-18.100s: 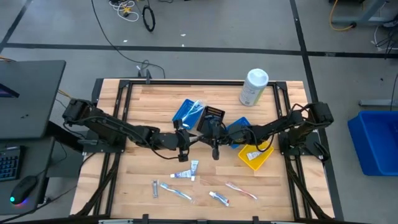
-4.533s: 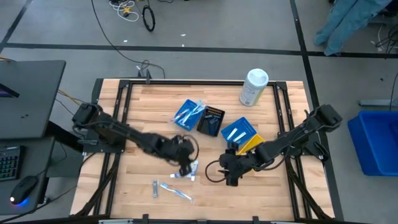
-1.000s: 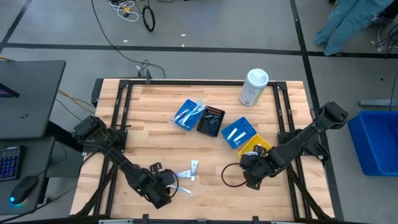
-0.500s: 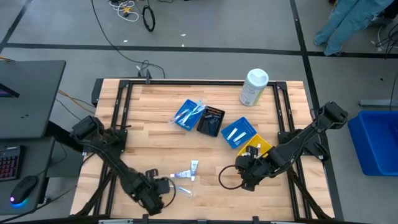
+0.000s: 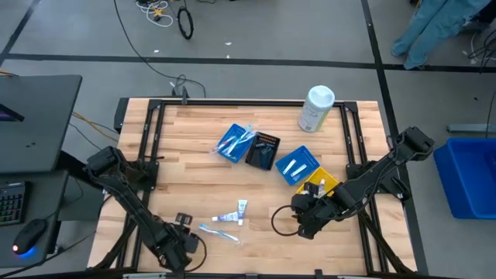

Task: Pick & Place Travel size toiletries
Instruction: Put the nail cutter into the right blue basket

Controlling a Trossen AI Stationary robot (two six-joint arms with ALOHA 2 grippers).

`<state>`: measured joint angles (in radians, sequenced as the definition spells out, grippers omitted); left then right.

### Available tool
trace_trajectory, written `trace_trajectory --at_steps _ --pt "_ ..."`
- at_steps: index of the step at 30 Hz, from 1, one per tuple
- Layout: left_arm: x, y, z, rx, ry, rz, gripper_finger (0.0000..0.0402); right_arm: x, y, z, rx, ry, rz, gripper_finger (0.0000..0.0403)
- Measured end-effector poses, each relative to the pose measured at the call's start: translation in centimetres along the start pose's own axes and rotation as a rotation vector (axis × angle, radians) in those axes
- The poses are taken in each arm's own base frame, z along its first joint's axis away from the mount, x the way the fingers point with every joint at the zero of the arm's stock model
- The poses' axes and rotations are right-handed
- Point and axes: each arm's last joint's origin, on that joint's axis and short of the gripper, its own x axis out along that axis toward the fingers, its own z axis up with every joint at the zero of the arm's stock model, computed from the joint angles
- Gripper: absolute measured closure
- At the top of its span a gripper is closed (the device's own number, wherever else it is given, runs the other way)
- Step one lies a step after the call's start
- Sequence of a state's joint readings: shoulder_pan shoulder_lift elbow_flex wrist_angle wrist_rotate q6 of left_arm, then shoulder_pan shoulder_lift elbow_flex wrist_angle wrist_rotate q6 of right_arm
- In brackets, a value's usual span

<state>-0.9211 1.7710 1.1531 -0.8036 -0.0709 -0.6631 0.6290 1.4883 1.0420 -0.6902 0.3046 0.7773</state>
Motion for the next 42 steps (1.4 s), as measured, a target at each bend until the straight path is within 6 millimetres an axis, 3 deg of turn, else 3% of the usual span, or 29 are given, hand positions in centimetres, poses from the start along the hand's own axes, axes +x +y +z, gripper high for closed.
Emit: trace_trajectory --at_steps 8,15,21,25,29,33,37,42 --pt "1.7 0.4 -0.5 0.073 -0.016 -0.053 0.0242 0.0 0.0 0.0 -0.002 0.0 0.0 0.0256" --pt "2.7 1.7 -0.8 0.093 -0.027 0.022 0.0246 0.0 0.0 0.0 -0.016 -0.002 0.002 0.0252" --pt "3.1 2.4 -0.6 0.118 -0.027 -0.015 0.0294 0.0 0.1 0.1 -0.029 -0.01 0.006 0.0257" --pt "3.1 2.8 -0.3 0.066 -0.018 -0.022 0.0333 0.0 0.3 0.7 -0.059 -0.118 -0.022 0.0257" --pt "1.9 2.5 0.7 0.055 -0.06 -0.036 0.0344 -0.2 0.6 1.6 -0.154 -0.253 -0.069 0.0249" --pt "-0.2 2.3 2.0 0.054 -0.182 0.05 0.0326 -0.5 1.1 2.7 -0.208 -0.389 -0.085 0.0237" --pt "-2.5 2.6 3.8 0.026 -0.396 0.227 0.0321 -0.9 1.6 4.3 -0.207 -0.518 -0.032 0.0224" --pt "-4.5 4.8 6.7 -0.164 -0.65 0.46 0.0337 -1.0 1.2 5.8 -0.276 -0.597 -0.03 0.0213"
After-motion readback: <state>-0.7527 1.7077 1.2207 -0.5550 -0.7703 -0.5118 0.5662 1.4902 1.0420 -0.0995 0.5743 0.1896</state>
